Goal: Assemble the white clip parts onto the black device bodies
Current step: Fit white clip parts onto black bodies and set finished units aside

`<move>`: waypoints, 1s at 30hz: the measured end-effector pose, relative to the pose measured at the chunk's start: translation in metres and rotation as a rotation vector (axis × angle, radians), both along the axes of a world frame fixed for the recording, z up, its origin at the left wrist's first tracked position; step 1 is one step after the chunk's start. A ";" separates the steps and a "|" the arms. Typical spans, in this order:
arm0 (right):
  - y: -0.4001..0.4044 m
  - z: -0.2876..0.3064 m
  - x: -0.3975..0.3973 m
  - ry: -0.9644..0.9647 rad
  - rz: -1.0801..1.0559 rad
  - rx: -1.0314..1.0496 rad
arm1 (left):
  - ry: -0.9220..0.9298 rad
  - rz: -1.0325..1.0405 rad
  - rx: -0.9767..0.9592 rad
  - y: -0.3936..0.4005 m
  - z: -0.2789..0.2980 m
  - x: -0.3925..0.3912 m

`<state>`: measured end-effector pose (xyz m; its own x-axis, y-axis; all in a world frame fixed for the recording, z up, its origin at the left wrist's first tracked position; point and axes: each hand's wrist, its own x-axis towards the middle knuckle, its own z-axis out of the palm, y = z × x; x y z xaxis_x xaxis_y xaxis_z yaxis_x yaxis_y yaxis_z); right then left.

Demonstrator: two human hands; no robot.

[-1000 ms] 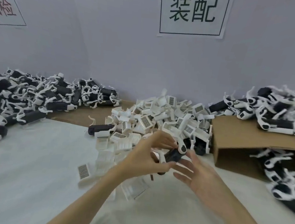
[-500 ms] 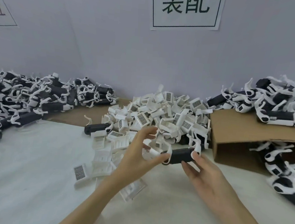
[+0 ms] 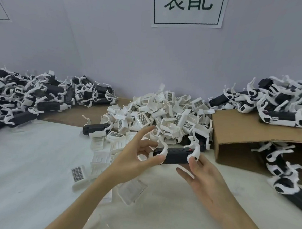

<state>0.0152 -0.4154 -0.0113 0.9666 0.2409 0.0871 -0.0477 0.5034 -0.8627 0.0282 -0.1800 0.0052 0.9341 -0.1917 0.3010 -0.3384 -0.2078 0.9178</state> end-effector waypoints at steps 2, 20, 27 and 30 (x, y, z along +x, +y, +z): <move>0.000 0.000 0.000 -0.027 -0.014 0.001 | 0.001 0.013 0.016 0.000 0.002 -0.001; -0.016 0.013 -0.009 0.331 0.272 -0.137 | -0.148 -0.289 0.324 0.007 0.005 -0.001; -0.012 0.013 -0.012 0.193 0.064 0.011 | 0.083 -0.046 0.009 -0.006 0.006 -0.007; -0.003 0.008 -0.014 -0.010 -0.007 -0.077 | 0.310 -0.112 -0.282 -0.012 0.010 -0.011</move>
<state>0.0007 -0.4183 -0.0035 0.9676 0.2401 0.0780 -0.0356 0.4356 -0.8994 0.0176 -0.1922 0.0153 0.9666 -0.2480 0.0642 -0.0435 0.0879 0.9952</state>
